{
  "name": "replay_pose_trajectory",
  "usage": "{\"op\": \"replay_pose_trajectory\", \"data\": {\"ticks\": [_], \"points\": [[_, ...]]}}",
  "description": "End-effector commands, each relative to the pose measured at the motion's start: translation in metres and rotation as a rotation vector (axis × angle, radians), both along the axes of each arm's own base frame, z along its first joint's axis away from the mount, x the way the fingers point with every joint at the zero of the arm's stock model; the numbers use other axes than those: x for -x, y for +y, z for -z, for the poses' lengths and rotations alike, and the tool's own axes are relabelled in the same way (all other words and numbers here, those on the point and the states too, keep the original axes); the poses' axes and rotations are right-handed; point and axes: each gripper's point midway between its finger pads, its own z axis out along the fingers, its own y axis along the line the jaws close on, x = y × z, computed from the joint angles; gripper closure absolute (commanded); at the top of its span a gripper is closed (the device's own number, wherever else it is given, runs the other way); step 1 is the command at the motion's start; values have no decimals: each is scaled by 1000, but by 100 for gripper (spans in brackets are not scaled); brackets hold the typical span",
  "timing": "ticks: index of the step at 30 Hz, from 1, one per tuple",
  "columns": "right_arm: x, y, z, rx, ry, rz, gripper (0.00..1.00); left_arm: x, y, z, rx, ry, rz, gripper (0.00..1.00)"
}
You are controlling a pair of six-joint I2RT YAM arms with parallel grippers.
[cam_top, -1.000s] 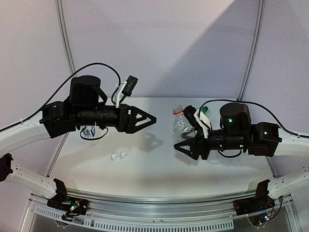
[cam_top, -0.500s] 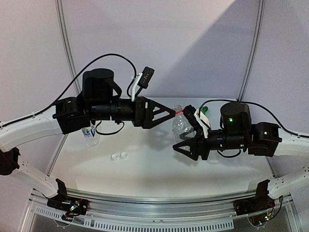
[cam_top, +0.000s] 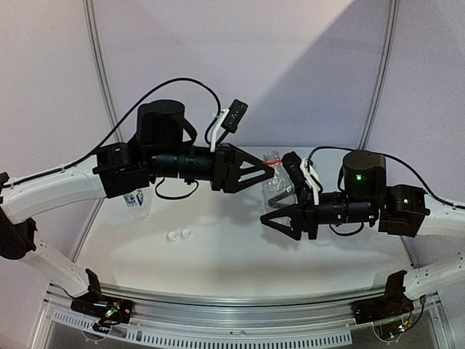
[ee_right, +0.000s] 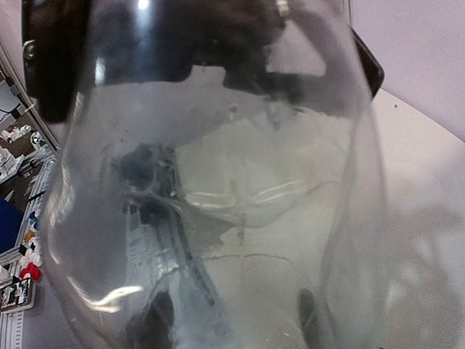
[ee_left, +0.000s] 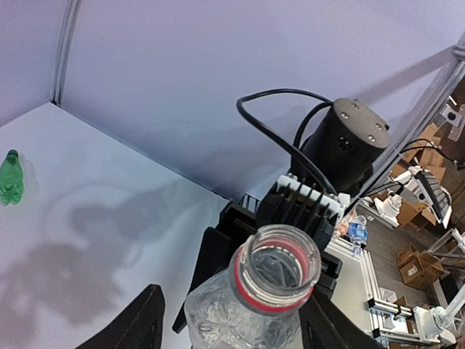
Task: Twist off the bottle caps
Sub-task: Pass from the right arm to the left
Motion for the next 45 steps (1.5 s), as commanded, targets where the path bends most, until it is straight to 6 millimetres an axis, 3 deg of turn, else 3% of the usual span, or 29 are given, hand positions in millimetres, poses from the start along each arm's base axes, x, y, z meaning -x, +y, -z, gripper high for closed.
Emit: {"op": "replay_pose_trajectory", "data": {"ticks": [1,10,18,27,33,36,40,45], "points": [[12,3,-6,-45,14,-60,100,9,-6,-19,51,-48,47,36],[17,6,-8,-56,26,-93,100,13,-9,-24,70,-52,76,43],[17,7,-4,-46,37,-94,100,14,-11,-29,80,-60,86,31],[17,8,-4,-43,38,-96,100,15,-14,-30,84,-57,101,45],[17,9,-1,-37,41,-99,100,16,-15,-32,88,-58,102,46],[17,9,-2,-38,41,-98,100,16,-16,-29,78,-52,106,55],[17,8,-2,-39,38,-97,100,16,-17,-25,66,-42,111,78],[14,7,-4,-44,28,-77,100,16,-17,-21,53,-34,109,91]]}}
